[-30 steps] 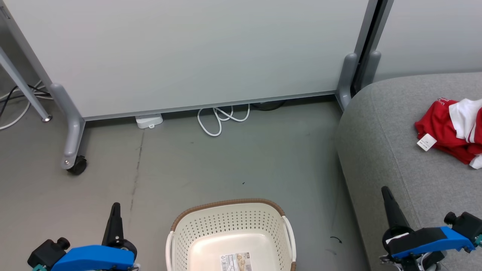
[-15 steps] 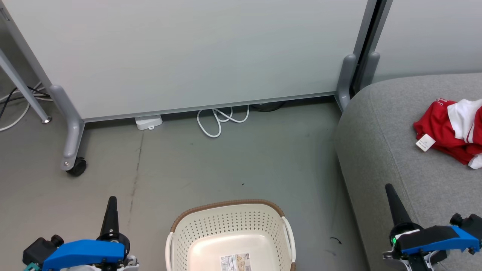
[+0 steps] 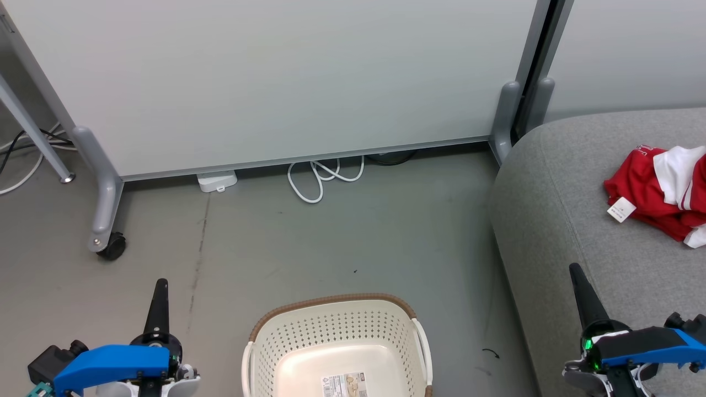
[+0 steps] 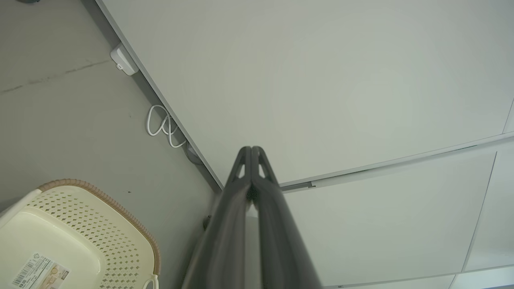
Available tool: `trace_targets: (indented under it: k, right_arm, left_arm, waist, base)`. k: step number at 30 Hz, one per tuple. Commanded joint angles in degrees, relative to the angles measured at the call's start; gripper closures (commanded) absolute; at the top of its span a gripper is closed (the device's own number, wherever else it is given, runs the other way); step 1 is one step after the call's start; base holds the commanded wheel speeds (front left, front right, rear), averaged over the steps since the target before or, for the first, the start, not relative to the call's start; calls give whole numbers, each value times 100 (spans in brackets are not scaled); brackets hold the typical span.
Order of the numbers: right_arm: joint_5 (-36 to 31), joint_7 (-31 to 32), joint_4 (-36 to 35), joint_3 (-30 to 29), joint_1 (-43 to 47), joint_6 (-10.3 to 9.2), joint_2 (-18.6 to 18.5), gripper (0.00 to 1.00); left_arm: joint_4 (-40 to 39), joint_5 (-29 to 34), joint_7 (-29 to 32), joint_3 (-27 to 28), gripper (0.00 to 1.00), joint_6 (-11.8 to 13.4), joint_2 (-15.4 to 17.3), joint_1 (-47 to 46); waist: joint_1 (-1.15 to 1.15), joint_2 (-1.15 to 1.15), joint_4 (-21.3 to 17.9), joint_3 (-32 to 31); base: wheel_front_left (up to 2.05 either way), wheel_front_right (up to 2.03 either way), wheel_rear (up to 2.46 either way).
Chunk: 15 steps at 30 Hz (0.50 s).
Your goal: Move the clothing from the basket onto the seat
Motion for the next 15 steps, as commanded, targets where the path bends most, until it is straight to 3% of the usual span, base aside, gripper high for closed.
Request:
trace_targets:
  k: [1, 15]
  right_arm:
    - [133, 33, -63, -26, -105, 3, -3, 100]
    - [821, 163, -109, -93, -128, 3, -2, 100]
  left_arm:
    - [-73, -109, 30, 47, 100, -13, 11, -118]
    - [-138, -723, 221, 138, 100, -15, -8, -183]
  waist:
    - [0, 0, -1, -2]
    - [0, 0, -14, -27]
  base:
    - [0, 0, 0]
    - [0, 0, 0]
